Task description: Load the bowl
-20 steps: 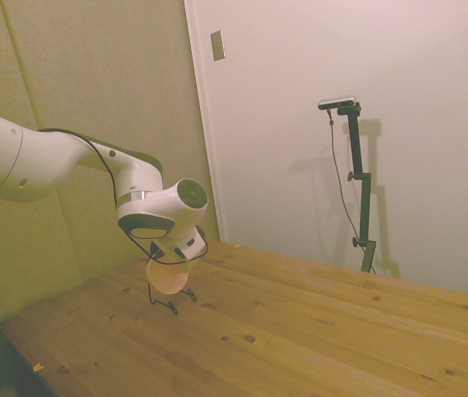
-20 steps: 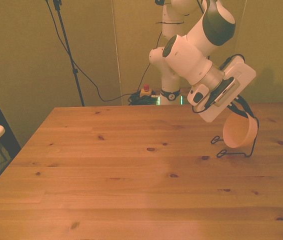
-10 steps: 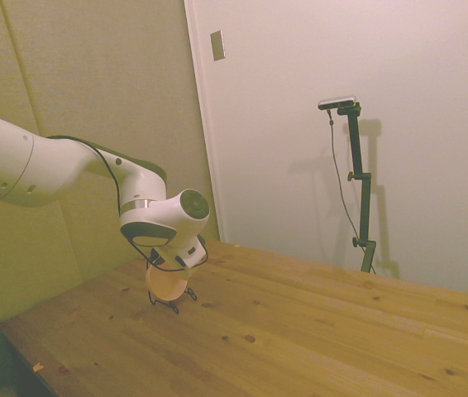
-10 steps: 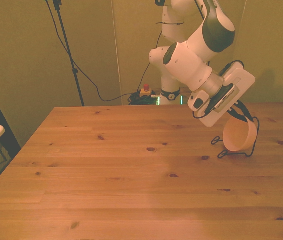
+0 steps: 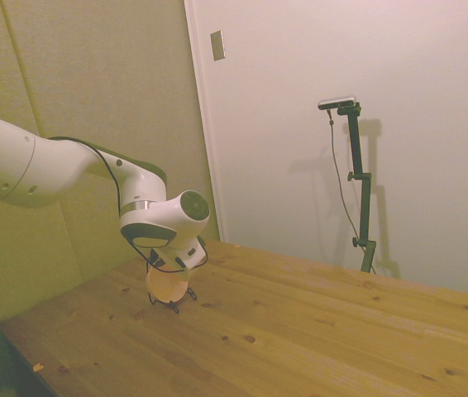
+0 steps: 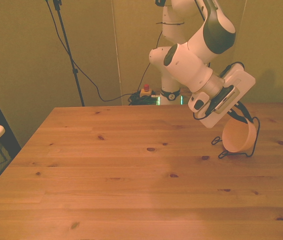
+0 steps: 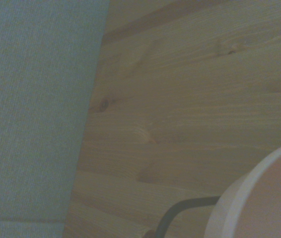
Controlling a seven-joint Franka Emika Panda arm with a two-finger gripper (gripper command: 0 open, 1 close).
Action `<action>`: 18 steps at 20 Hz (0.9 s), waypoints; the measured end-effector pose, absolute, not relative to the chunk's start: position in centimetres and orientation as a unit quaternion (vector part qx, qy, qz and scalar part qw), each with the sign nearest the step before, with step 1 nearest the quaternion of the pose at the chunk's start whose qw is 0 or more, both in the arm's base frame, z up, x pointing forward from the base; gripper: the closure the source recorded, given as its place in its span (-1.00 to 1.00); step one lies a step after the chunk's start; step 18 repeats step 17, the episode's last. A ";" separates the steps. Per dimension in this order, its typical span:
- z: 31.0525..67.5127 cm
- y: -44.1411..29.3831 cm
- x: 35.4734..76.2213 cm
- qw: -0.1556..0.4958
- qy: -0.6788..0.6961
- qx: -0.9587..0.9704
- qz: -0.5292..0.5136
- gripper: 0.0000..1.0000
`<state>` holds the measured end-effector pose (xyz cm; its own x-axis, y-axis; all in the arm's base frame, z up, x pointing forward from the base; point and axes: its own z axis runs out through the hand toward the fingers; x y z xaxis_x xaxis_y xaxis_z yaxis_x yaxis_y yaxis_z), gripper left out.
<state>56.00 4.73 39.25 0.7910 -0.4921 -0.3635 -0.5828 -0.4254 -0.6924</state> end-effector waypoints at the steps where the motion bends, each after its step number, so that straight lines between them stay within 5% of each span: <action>1: 39.3 4.7 56.0 0.431 0.319 -0.842 0.053 -1.00; 9: 42.7 0.7 54.3 0.433 0.333 -0.837 0.019 -1.00; 18: 47.0 -3.8 47.4 0.321 0.397 -0.859 -0.032 -1.00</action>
